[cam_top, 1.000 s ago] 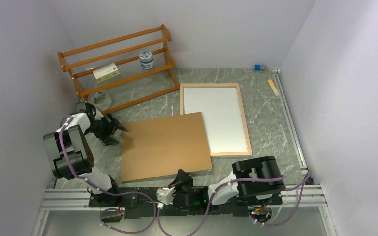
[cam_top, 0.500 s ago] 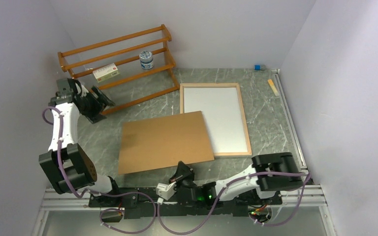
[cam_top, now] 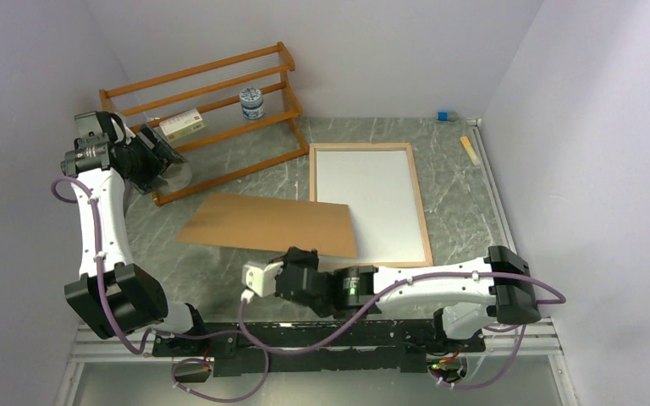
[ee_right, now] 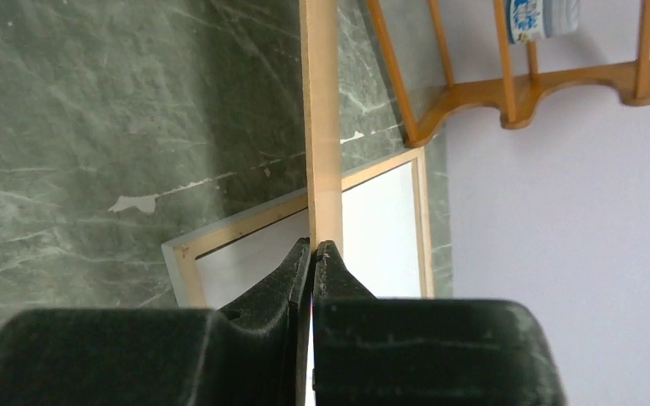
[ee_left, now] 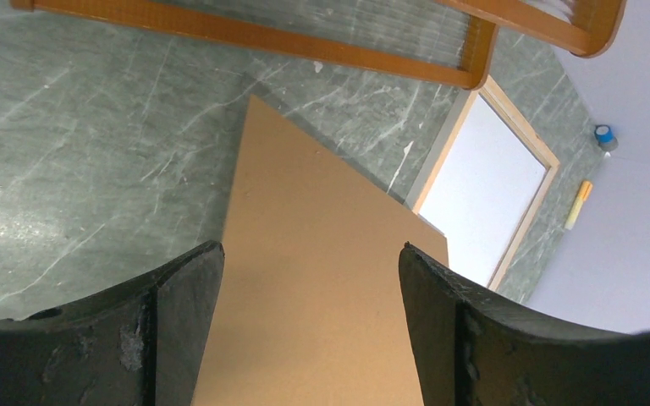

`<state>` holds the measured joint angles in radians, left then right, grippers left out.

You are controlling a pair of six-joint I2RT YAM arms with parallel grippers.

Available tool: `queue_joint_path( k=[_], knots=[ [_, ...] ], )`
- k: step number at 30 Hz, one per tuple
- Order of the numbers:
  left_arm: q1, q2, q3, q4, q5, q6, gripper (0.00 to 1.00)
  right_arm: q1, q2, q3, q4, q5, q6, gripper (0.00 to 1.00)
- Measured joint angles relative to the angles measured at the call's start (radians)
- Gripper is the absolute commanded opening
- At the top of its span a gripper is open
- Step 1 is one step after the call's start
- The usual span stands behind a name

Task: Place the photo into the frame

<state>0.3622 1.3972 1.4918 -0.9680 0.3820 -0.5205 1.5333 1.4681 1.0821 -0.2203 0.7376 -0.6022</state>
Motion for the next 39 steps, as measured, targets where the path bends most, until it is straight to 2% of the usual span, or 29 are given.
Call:
queue_joint_path(
  k=[5, 6, 16, 21, 31, 39],
  knots=[
    [0.0, -0.007, 0.032, -0.027, -0.04, 0.0, 0.8, -0.117, 0.006, 0.109, -0.154, -0.118, 0.038, 0.0],
    [0.0, -0.012, 0.056, -0.042, -0.061, 0.0, 0.81, -0.17, 0.023, 0.171, -0.213, -0.167, 0.047, 0.0],
    [0.0, -0.034, 0.181, -0.061, -0.089, -0.024, 0.81, -0.314, 0.093, 0.423, -0.37, -0.294, 0.084, 0.0],
    [0.0, -0.063, 0.192, -0.058, -0.069, -0.043, 0.81, -0.356, 0.105, 0.513, -0.435, -0.332, 0.122, 0.0],
    [0.0, -0.07, 0.186, -0.013, 0.008, -0.087, 0.81, -0.439, 0.108, 0.665, -0.557, -0.446, 0.247, 0.0],
    [0.0, -0.121, 0.005, 0.064, 0.107, -0.117, 0.8, -0.543, 0.115, 0.739, -0.603, -0.564, 0.443, 0.0]
  ],
)
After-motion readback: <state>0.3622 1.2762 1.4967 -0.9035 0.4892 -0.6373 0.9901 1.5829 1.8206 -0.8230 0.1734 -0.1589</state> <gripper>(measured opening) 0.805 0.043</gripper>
